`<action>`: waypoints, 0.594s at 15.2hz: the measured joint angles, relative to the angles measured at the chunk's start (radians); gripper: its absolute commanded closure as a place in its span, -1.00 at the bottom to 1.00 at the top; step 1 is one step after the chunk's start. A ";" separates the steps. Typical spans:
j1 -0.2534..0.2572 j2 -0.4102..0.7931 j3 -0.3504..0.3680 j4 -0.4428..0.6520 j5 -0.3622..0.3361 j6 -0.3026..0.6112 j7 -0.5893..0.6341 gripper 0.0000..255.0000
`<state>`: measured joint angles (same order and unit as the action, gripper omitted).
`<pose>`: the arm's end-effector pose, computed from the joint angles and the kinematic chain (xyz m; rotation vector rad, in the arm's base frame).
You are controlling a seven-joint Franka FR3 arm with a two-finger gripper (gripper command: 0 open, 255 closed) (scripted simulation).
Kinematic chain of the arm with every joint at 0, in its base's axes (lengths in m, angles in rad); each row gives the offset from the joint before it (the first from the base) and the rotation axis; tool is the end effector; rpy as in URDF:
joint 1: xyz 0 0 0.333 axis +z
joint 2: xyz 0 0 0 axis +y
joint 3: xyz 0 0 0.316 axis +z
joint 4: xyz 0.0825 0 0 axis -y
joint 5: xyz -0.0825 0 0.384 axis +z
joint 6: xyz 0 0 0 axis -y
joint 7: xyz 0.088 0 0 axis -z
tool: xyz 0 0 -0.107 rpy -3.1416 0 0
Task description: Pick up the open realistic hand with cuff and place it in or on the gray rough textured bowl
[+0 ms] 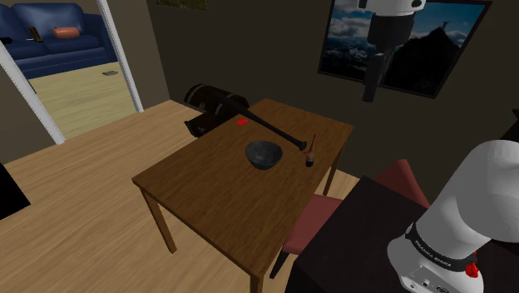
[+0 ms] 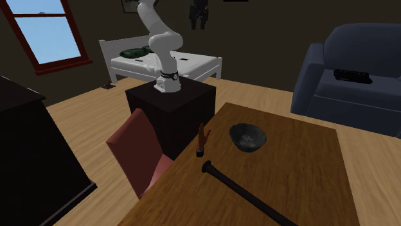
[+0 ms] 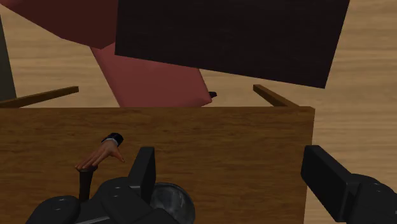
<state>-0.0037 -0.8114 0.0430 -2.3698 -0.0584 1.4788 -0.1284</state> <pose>0.2898 0.0087 0.5841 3.0450 0.2288 -0.1291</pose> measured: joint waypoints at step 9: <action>0.015 0.086 -0.150 -0.110 -0.116 0.181 -0.269 -1.00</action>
<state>0.0115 -0.7255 -0.1071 -2.4794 -0.1741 1.6602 -0.3973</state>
